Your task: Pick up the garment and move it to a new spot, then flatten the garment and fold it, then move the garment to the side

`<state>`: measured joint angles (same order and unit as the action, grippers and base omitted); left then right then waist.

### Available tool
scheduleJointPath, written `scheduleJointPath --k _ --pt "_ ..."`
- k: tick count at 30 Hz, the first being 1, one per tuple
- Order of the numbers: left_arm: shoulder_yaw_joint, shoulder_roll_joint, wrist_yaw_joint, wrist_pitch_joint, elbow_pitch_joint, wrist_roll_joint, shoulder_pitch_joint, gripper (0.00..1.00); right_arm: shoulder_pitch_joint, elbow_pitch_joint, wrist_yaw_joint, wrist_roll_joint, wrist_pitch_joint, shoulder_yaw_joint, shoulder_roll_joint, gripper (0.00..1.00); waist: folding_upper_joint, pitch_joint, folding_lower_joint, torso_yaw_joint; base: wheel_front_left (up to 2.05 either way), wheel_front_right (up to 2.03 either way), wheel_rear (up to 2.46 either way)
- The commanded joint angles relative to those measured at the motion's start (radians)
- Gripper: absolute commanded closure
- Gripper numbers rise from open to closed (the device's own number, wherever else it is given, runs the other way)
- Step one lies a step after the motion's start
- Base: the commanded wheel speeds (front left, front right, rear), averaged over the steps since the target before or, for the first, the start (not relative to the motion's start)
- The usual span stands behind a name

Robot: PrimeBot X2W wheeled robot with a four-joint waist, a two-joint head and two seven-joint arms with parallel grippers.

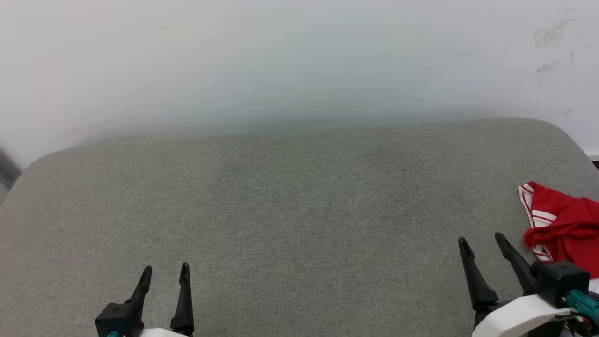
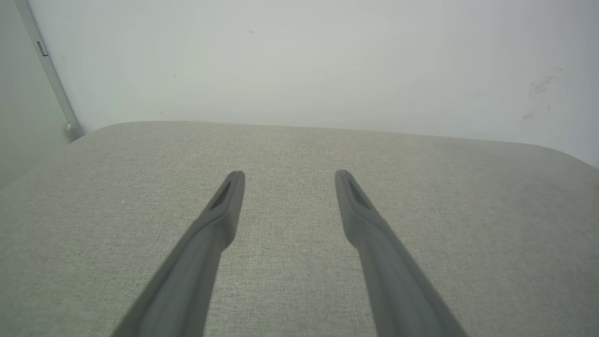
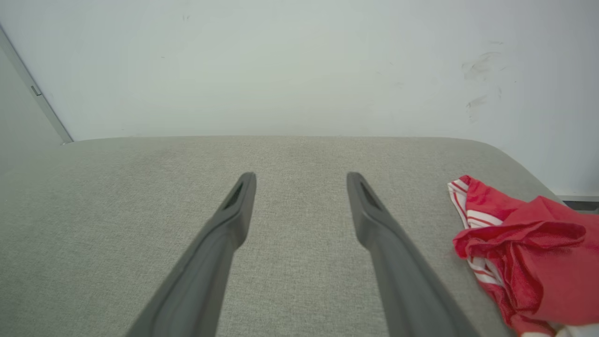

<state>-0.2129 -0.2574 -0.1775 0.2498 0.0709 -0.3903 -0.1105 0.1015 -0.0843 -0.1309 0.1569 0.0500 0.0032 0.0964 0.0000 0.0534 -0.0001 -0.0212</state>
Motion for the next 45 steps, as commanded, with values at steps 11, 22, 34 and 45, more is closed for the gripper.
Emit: scheduleJointPath --k 11,22,34,45 --pt "-0.002 -0.002 0.0 0.0 0.01 -0.003 0.006 1.0 -0.009 0.024 0.0 0.009 -0.015 0.01 0.0 1.0 0.0 -0.003 0.0001 -0.001 0.0 0.0 0.0" --pt "0.03 0.028 0.037 -0.042 0.04 -0.159 0.024 1.0 -0.026 0.076 0.0 0.19 -0.005 -0.004 -0.006 1.0 0.0 -0.007 0.0001 0.0 0.0 0.0 0.0" --pt "0.071 0.051 0.08 -0.087 0.065 -0.325 0.058 1.0 -0.056 0.114 0.0 0.384 0.006 -0.021 -0.012 1.0 0.0 -0.011 0.0001 0.002 0.0 0.0 0.0" --pt "0.108 0.072 0.117 -0.128 0.084 -0.471 0.086 1.0 -0.082 0.148 0.0 0.554 0.015 -0.036 -0.017 1.0 0.0 -0.016 0.0001 0.004 0.0 0.0 0.0"
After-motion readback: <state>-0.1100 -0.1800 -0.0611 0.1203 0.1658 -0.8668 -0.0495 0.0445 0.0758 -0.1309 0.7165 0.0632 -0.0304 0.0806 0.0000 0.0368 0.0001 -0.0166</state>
